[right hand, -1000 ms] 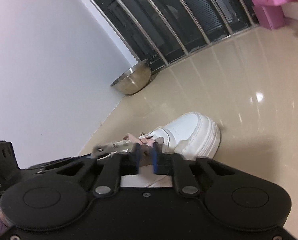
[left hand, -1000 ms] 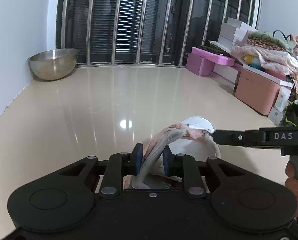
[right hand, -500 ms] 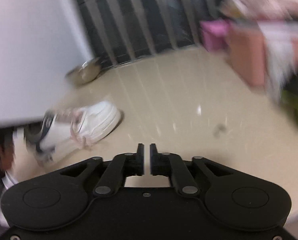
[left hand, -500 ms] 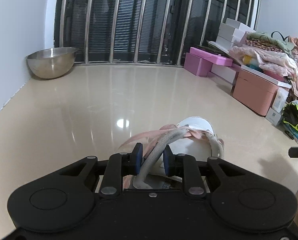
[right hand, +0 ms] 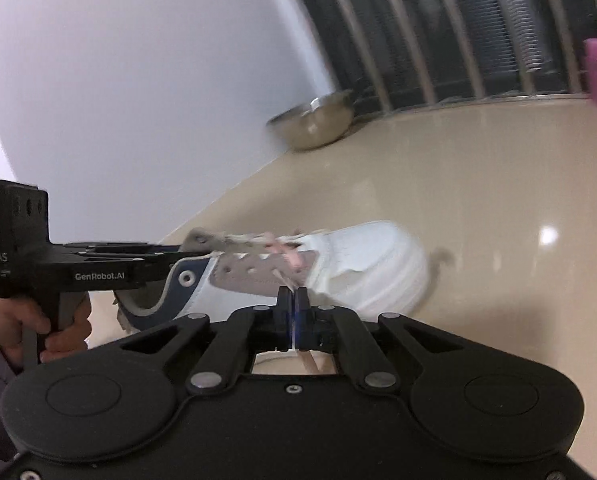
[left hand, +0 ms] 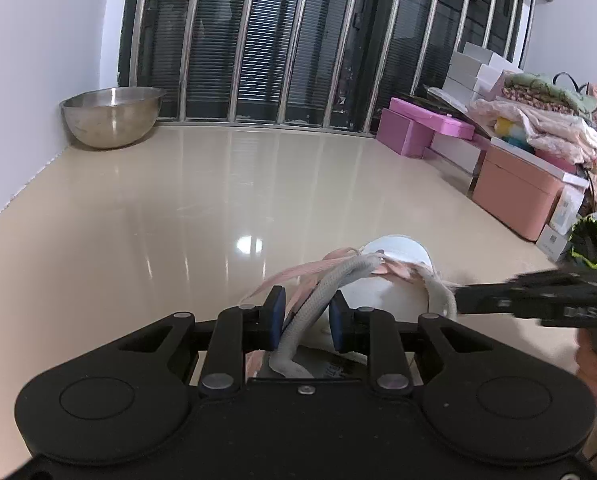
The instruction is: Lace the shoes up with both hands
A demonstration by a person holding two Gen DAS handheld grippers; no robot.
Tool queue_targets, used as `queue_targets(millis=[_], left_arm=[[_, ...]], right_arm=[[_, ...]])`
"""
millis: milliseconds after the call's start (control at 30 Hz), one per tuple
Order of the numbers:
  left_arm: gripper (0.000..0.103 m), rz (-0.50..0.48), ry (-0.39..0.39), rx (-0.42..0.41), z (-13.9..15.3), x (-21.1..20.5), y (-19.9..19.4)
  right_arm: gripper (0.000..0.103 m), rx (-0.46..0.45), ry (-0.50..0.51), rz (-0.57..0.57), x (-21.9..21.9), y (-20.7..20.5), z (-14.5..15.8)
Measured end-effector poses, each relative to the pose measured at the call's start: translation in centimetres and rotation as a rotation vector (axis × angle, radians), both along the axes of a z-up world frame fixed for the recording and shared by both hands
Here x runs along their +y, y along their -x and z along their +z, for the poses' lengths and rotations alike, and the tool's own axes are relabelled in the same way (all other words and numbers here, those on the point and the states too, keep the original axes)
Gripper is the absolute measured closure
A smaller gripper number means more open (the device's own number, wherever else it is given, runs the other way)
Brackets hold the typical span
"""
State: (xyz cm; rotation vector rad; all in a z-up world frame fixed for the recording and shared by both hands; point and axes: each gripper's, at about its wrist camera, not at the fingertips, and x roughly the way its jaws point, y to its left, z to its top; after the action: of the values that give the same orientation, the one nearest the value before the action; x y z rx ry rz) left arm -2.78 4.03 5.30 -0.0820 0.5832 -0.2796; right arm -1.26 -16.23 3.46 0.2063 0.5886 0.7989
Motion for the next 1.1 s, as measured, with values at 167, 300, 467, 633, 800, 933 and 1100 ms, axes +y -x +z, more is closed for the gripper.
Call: queue_targets(millis=[167,300,467,633,800,933,1100], left_arm=[[0.078,0.009,-0.003,-0.007,-0.1,-0.2,0.1],[0.078,0.012,-0.013,-0.009,-0.1,-0.3,0.3],[0.077,0.019,-0.018,-0.005,0.0,-0.5,0.4],[0.077,0.023,-0.029,-0.007,0.0,-0.6,0.4],[0.078,0.035,-0.021,-0.010,0.0,-0.5,0.5],[0.078,0.056,0.004,-0.011,-0.2,-0.3,0.5],[0.078,0.083,0.016,-0.013,-0.1,-0.4,0.6]], right_arm=[[0.103,-0.055,0.060,-0.335,-9.8,3.7,0.2],[0.096,-0.056,0.249,-0.448,-12.1,5.6,0.6],[0.057,-0.231,0.286,-0.215,-6.4,6.0,2.1],[0.065,-0.266,0.283,0.045,0.3,1.2,1.2],[0.103,-0.184,0.227,0.000,0.1,-1.0,-1.0],[0.103,-0.157,0.183,-0.150,-4.8,1.3,-0.9],[0.103,-0.112,0.161,-0.319,-10.4,3.6,-1.2]])
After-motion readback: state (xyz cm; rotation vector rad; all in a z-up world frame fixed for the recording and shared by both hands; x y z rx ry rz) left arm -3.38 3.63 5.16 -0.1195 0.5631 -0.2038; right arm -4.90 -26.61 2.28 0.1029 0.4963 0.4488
